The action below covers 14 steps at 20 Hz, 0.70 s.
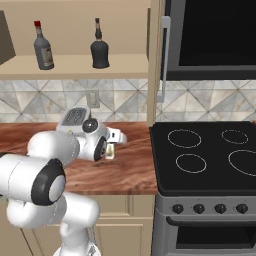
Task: Sort all alcoholic drinks to one cabinet, and non-alcoholic drinks to the other.
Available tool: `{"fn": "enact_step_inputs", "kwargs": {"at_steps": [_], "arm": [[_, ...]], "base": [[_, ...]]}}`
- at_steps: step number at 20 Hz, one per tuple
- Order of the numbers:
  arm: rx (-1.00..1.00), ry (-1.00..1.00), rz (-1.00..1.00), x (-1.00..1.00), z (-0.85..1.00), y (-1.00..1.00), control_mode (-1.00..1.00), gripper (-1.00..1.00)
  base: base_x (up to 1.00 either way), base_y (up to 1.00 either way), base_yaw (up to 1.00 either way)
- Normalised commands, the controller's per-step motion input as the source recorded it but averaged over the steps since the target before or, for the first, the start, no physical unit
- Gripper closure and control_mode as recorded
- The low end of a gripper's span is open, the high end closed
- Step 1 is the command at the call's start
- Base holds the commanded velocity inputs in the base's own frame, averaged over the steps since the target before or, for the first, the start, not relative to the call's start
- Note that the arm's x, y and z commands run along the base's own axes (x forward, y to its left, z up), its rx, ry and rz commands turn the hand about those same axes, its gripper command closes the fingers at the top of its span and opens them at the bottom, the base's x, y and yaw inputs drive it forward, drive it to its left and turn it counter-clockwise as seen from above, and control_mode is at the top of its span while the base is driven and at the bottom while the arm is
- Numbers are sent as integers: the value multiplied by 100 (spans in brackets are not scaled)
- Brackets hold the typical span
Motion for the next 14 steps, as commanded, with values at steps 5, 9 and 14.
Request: {"fn": "enact_step_inputs", "kwargs": {"at_steps": [5,9,14], "arm": [[-3,-7,0,-42,52,0,-100,100],[0,-4,0,-50,52,-1,-100,100],[-1,-5,0,-52,46,-6,-100,100]], "base": [[0,0,0],[0,0,0],[0,0,0]]}}
